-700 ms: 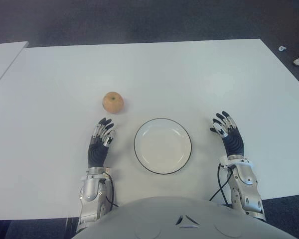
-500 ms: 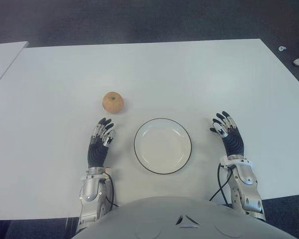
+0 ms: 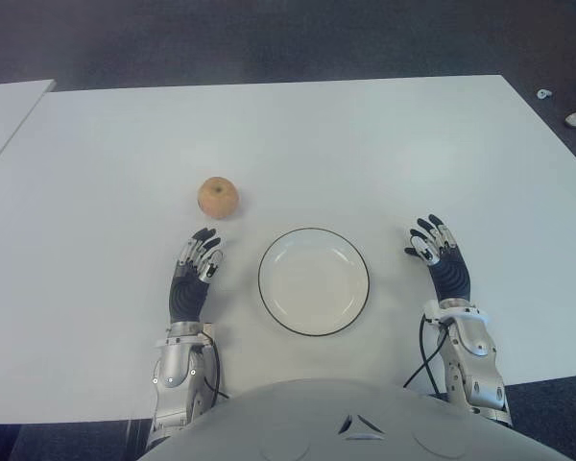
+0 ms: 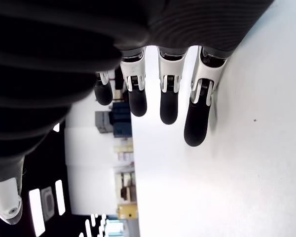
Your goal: Put the apples into the plate.
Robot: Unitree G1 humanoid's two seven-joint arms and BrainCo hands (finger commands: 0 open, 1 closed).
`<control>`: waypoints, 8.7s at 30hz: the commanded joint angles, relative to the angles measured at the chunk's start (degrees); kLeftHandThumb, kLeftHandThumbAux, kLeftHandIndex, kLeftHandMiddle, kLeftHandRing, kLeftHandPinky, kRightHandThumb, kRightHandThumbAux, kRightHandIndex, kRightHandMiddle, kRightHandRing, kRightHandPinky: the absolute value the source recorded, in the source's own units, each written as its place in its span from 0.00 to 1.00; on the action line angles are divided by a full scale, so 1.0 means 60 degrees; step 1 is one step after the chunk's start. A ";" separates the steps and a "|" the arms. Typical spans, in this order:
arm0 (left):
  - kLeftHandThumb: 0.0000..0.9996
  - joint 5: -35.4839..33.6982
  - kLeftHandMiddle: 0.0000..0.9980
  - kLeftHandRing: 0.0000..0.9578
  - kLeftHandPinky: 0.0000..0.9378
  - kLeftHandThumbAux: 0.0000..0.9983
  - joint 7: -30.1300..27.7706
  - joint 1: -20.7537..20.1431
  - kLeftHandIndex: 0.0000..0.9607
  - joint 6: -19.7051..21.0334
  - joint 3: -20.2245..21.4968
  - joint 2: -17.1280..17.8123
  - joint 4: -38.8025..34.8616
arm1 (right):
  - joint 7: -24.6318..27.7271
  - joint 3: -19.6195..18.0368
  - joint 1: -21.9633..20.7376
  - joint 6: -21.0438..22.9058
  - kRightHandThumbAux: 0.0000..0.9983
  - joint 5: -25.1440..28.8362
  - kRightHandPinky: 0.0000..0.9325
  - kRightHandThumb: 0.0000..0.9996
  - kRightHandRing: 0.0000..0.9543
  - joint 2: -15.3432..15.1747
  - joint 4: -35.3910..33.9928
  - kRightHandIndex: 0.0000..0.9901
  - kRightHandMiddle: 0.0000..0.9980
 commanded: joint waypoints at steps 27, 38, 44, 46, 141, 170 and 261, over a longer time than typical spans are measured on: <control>0.30 0.7005 0.15 0.17 0.19 0.49 0.3214 -0.1997 0.12 -0.1058 0.0942 0.2665 -0.1817 | -0.0080 0.0090 -0.0024 0.0325 0.60 -0.0090 0.17 0.33 0.14 0.0123 0.1016 0.04 0.12; 0.27 0.9874 0.13 0.13 0.12 0.43 0.5267 -0.2879 0.11 -0.0357 0.0374 0.3852 -0.1214 | -0.0050 0.0063 -0.0083 0.0159 0.60 -0.0052 0.20 0.34 0.15 0.0133 0.1216 0.05 0.13; 0.28 1.0440 0.12 0.10 0.10 0.40 0.5502 -0.3728 0.12 0.0192 -0.0206 0.4509 -0.0361 | -0.0029 0.0067 -0.0132 0.0068 0.60 -0.0061 0.19 0.34 0.15 0.0118 0.1385 0.05 0.12; 0.29 1.0553 0.12 0.10 0.10 0.39 0.5472 -0.4013 0.12 0.0353 -0.0419 0.4709 -0.0077 | -0.0024 0.0071 -0.0139 0.0033 0.60 -0.0068 0.19 0.34 0.15 0.0115 0.1432 0.04 0.12; 0.75 1.0017 0.86 0.89 0.90 0.69 0.8225 -0.8108 0.46 0.2005 -0.6315 0.4997 0.7992 | 0.0368 -0.0456 -0.0075 -0.0666 0.61 0.0328 0.21 0.31 0.19 -0.0087 0.1960 0.03 0.14; 0.75 0.9728 0.89 0.92 0.92 0.69 0.8616 -0.7914 0.46 0.1372 -0.5705 0.5900 0.5303 | 0.0499 -0.0572 -0.0351 -0.0816 0.63 0.0474 0.27 0.34 0.21 0.0001 0.2378 0.05 0.16; 0.75 0.5623 0.89 0.90 0.92 0.69 0.2267 -0.3133 0.46 0.4093 -0.2893 0.1879 -0.3804 | 0.0308 -0.0125 -0.0267 -0.1470 0.57 0.0146 0.27 0.31 0.23 0.0133 0.3077 0.09 0.19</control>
